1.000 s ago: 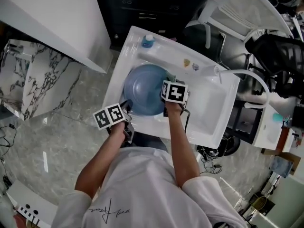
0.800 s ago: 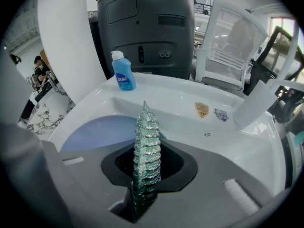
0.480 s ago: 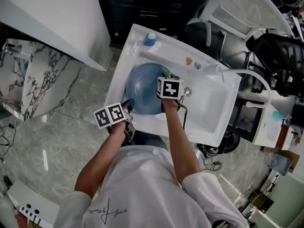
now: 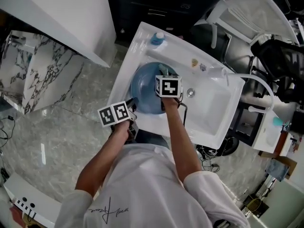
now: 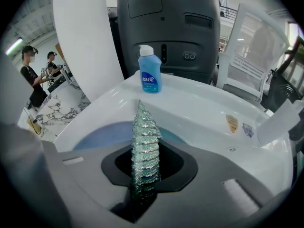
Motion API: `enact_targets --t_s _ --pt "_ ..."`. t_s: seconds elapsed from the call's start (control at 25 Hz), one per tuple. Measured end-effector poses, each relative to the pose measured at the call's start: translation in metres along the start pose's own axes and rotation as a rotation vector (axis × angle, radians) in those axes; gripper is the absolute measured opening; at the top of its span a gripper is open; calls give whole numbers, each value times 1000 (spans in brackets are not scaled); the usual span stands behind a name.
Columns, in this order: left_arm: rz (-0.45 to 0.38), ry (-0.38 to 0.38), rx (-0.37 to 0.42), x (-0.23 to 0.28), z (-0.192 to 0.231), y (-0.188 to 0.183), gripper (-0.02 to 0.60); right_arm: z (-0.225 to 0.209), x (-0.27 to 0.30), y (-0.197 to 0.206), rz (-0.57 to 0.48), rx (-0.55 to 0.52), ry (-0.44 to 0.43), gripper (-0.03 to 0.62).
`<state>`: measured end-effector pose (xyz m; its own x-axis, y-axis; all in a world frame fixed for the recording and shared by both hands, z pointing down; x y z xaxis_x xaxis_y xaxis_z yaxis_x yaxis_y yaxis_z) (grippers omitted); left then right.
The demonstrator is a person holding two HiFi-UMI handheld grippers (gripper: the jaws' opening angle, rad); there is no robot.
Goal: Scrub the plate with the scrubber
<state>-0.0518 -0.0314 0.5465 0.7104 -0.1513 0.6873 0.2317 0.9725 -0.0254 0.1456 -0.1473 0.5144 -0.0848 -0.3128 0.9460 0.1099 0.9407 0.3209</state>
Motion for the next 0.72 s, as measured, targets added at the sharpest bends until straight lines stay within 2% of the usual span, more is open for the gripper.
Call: enact_targets --t_s 0.72 --pt "-17 14 -26 0 2 1 104 32 3 -5 17 -172 -46 60"
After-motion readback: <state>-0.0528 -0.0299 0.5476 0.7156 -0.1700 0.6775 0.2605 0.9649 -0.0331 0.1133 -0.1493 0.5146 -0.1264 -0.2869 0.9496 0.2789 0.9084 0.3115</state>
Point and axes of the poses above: the fingertips, and each gripper's own axes: x forward along the fingers, z to its left, y out of its underside, the point moved 8 cm from there along -x, backward along the fingers, and after that the axes turned 12 degrees about z, right-handed, at the moved point
